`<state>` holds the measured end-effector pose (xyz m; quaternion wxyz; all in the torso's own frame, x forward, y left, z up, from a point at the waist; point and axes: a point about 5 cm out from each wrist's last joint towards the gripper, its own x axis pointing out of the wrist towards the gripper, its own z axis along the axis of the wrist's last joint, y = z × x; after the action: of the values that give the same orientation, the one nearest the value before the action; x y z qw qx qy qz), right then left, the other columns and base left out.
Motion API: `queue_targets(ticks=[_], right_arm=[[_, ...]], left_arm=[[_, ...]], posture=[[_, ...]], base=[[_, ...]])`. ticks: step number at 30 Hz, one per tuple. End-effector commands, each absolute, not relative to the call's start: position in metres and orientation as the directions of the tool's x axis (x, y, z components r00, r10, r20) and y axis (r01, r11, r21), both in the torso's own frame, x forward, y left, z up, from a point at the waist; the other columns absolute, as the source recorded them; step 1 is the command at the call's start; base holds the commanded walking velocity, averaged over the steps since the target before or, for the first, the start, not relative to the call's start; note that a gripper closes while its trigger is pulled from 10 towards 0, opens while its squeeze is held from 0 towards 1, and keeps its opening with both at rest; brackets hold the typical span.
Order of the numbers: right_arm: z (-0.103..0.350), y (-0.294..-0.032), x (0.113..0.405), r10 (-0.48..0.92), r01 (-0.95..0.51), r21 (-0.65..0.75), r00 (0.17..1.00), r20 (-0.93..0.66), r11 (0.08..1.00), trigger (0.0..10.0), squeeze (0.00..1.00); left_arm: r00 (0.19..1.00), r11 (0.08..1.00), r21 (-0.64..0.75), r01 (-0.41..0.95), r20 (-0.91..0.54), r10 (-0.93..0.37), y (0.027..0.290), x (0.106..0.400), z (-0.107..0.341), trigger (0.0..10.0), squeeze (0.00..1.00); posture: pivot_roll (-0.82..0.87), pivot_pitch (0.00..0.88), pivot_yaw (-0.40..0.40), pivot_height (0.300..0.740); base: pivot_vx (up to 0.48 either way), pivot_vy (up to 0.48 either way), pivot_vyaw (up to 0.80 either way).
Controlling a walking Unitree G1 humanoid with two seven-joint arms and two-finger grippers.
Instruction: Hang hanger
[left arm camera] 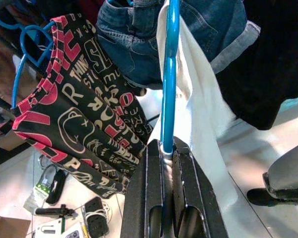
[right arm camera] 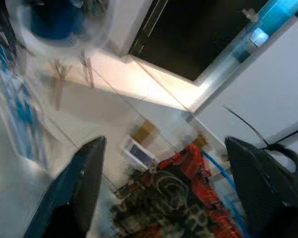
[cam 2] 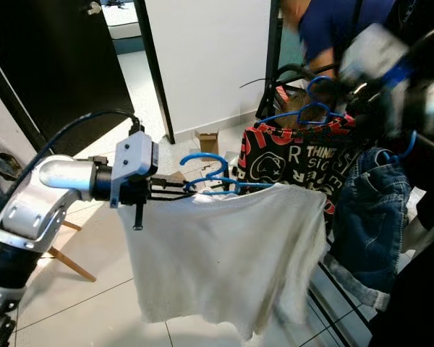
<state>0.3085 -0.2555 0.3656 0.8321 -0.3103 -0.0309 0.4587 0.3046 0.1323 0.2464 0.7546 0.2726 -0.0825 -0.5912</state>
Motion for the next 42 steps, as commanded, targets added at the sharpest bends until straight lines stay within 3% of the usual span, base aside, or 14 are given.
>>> queue_targets(ticks=[1,6,8,11,12,13,15,17,21,33,34,36,37,42], right_arm=[[0.364,-0.257,0.299,0.829,-0.797,-0.490,0.509,-0.231,0.352,10.0,0.00],[0.353,-0.258,0.295,0.844,-0.837,-0.443,0.465,-0.267,0.321,10.0,0.00],[0.345,-0.258,0.288,0.876,-0.890,-0.365,0.387,-0.287,0.274,10.0,0.00],[0.345,-0.258,0.288,0.876,-0.890,-0.365,0.387,-0.287,0.274,10.0,0.00],[0.339,-0.255,0.280,0.896,-0.930,-0.302,0.306,-0.321,0.209,10.0,0.00],[0.339,-0.255,0.280,0.896,-0.930,-0.302,0.306,-0.321,0.209,10.0,0.00],[0.328,-0.241,0.273,0.919,-0.968,-0.218,0.193,-0.344,0.122,10.0,0.00],[0.326,-0.237,0.273,0.923,-0.971,-0.208,0.183,-0.339,0.116,10.0,0.00],[0.318,-0.227,0.285,0.897,-0.958,-0.225,0.252,-0.364,0.178,10.0,0.00],[0.298,-0.213,0.289,0.834,-0.958,-0.227,0.268,-0.482,0.177,10.0,0.00],[0.294,-0.214,0.290,0.815,-0.958,-0.223,0.274,-0.510,0.183,9.5,0.00],[0.294,-0.214,0.290,0.815,-0.958,-0.223,0.274,-0.510,0.183,9.5,0.00],[0.291,-0.215,0.289,0.801,-0.958,-0.216,0.277,-0.531,0.189,0.0,0.00],[0.287,-0.215,0.287,0.782,-0.961,-0.203,0.272,-0.560,0.189,0.0,0.00]], left_arm=[[0.285,0.184,0.500,0.846,-0.133,-0.949,0.132,0.303,0.252,10.0,0.00],[0.266,0.203,0.465,0.862,-0.073,-0.961,0.131,0.301,0.255,10.0,0.00],[0.253,0.214,0.443,0.871,-0.030,-0.967,0.132,0.299,0.258,10.0,0.00],[0.253,0.214,0.443,0.871,-0.030,-0.967,0.132,0.299,0.258,10.0,0.00],[0.250,0.215,0.439,0.872,-0.021,-0.968,0.132,0.298,0.259,10.0,0.00],[0.250,0.215,0.439,0.872,-0.021,-0.968,0.132,0.298,0.259,10.0,0.00],[0.238,0.206,0.438,0.875,-0.019,-0.971,0.131,0.298,0.259,10.0,0.00],[0.234,0.202,0.438,0.876,-0.020,-0.972,0.130,0.297,0.259,10.0,0.00],[0.218,0.185,0.438,0.880,-0.025,-0.976,0.128,0.296,0.259,10.0,0.00],[0.191,0.156,0.441,0.884,-0.036,-0.981,0.123,0.295,0.260,10.0,0.00],[0.183,0.148,0.441,0.885,-0.039,-0.982,0.122,0.295,0.260,10.0,0.00],[0.183,0.148,0.441,0.885,-0.039,-0.982,0.122,0.295,0.260,10.0,0.00],[0.174,0.137,0.441,0.887,-0.045,-0.984,0.121,0.294,0.260,10.0,0.00],[0.147,0.101,0.444,0.890,-0.070,-0.987,0.118,0.291,0.257,10.0,0.00]], posture=[[-0.05,0.000,0.000,0.740],[-0.05,0.000,0.003,0.740],[-0.05,0.000,0.003,0.740],[-0.05,0.000,0.003,0.740],[-0.05,0.000,0.003,0.740],[-0.05,0.000,0.003,0.740],[-0.06,0.000,0.006,0.740],[-0.06,0.000,0.006,0.740],[-0.06,0.000,0.009,0.740],[-0.06,0.000,0.009,0.740],[-0.06,0.000,0.008,0.740],[-0.06,0.000,0.008,0.740],[-0.06,0.000,0.007,0.740],[-0.07,0.000,0.005,0.740]], base=[[0.000,0.000,0.00],[0.000,0.000,0.00],[0.000,0.000,0.00],[0.000,0.000,0.00],[0.000,0.000,0.00],[0.000,0.000,0.00],[0.000,0.000,0.00],[0.000,0.000,0.00],[0.000,0.000,0.00],[0.000,0.000,0.00],[0.000,0.000,0.00],[0.000,0.000,0.00],[0.000,0.000,0.00],[0.000,0.000,0.00]])
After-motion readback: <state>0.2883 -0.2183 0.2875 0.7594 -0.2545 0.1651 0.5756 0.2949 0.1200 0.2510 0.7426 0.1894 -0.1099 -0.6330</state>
